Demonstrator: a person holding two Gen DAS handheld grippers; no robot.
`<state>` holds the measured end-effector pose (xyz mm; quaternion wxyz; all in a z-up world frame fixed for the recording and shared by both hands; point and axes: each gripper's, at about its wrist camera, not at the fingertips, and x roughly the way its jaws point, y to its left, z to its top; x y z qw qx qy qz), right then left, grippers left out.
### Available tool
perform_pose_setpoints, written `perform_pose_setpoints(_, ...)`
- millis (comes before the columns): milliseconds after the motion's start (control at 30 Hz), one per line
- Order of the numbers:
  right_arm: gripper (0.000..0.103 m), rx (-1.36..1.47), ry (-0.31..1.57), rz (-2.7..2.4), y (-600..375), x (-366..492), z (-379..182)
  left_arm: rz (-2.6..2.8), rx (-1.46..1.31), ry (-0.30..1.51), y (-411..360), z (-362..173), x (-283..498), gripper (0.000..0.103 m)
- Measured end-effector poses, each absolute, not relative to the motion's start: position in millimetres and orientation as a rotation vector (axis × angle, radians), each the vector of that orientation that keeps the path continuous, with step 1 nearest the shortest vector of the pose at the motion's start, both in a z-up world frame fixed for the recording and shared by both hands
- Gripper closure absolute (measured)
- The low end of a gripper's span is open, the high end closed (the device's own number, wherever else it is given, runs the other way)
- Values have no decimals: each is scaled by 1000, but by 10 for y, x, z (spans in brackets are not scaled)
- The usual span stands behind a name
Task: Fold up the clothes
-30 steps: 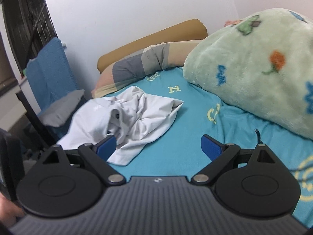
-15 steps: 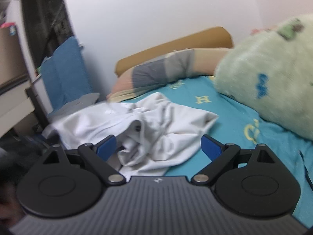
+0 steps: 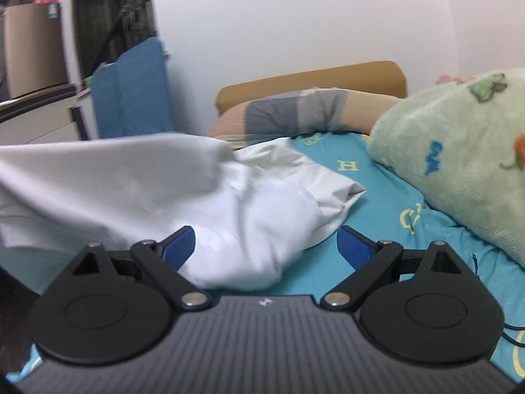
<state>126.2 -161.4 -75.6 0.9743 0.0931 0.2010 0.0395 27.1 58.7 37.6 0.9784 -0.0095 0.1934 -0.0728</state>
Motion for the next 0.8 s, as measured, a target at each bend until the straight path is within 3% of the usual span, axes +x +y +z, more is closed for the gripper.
perform_pose_setpoints(300, 8, 55, 445, 171, -1178, 1009, -774, -138, -104, 466, 800, 271, 328, 98)
perform_pose_setpoints(800, 8, -91, 548, 153, -799, 1391, -1189, -62, -320, 581, 1468, -97, 1078, 98)
